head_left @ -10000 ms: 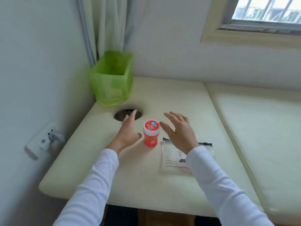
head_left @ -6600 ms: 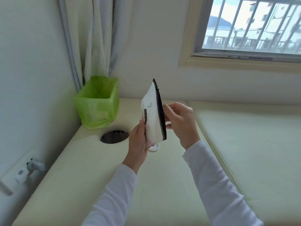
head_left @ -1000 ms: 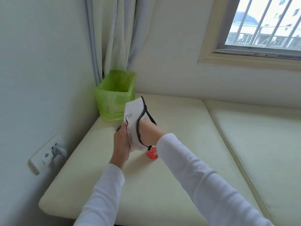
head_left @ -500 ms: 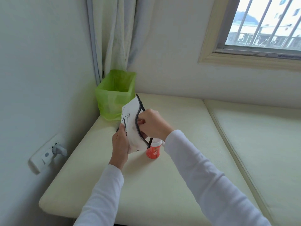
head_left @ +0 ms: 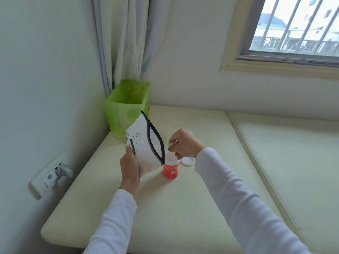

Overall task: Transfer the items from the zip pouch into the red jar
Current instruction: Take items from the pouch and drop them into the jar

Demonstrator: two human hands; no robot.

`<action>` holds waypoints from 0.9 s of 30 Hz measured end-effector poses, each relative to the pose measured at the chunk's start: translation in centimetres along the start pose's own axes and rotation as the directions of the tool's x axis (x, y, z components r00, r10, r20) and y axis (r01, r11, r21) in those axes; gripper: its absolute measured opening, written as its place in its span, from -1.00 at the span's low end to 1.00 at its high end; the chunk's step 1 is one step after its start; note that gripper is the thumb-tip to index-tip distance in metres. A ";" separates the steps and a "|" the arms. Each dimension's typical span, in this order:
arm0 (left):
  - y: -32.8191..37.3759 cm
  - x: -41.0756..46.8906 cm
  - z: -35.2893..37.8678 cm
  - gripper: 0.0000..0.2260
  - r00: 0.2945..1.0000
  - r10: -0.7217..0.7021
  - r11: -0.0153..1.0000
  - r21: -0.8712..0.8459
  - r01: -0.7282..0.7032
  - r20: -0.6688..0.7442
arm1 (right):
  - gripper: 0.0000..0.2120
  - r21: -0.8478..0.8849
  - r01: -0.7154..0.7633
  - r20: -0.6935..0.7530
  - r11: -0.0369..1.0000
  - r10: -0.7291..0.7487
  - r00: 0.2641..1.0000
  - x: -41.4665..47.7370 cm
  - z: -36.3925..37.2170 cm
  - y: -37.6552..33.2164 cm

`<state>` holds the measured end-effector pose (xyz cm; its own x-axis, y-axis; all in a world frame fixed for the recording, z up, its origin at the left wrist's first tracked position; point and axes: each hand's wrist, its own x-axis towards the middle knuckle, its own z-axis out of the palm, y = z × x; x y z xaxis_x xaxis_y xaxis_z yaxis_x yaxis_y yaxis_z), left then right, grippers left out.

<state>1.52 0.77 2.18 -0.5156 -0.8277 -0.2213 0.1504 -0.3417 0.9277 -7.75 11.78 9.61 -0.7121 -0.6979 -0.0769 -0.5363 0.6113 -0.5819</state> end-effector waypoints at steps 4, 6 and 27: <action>-0.2 0.1 0.0 -0.68 1.000 0.004 1.000 -0.004 -0.004 0.006 | -0.70 -0.124 -0.032 0.047 0.992 0.038 0.998 0.3 0.8 0.1; -0.3 0.2 -0.1 -0.69 1.000 0.007 1.000 -0.005 -0.007 0.008 | -0.71 -0.177 -0.037 0.049 0.983 0.047 0.998 0.3 1.0 -0.1; -0.6 0.6 -0.3 -0.69 1.000 -0.022 1.000 0.015 0.022 0.005 | -0.87 -0.316 -0.019 0.074 0.949 0.044 0.996 -0.4 1.3 -1.0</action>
<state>1.37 0.32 1.39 -0.5233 -0.8176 -0.2401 0.1265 -0.3531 0.9270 -6.36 10.98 9.18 -0.6996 -0.6959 -0.1622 -0.6386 0.7107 -0.2951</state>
